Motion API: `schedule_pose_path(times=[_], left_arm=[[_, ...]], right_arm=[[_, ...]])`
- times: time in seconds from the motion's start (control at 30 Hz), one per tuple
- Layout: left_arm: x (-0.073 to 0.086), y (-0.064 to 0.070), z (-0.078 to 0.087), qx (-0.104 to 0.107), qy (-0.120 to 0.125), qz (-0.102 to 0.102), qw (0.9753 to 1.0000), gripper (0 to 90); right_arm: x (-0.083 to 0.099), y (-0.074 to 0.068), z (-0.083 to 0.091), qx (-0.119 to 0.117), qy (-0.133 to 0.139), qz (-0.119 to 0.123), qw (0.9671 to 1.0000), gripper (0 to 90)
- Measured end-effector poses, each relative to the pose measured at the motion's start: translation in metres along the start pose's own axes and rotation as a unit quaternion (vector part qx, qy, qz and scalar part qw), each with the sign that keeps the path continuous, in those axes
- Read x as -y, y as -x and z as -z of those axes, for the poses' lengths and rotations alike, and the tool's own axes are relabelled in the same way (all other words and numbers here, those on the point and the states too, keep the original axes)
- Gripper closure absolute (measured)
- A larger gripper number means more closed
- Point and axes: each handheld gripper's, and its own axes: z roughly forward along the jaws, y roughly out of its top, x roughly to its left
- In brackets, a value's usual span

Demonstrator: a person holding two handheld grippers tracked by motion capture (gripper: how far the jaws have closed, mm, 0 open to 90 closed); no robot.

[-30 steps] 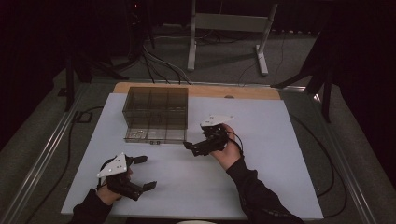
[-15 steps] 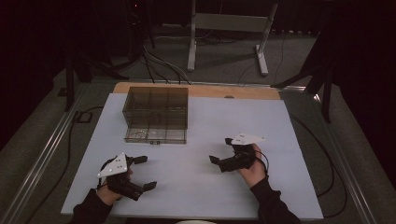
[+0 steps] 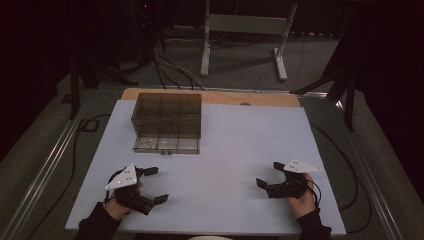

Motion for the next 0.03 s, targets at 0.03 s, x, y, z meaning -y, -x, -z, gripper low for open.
schedule_pose_path(times=[0.03], left_arm=[[-0.0001, -0.0001, 0.0000, 0.000, -0.001, 0.000, 1.0000, 0.5]], right_arm=[[0.0022, 0.0011, 0.0014, 0.004, -0.003, 0.002, 1.0000, 1.7]])
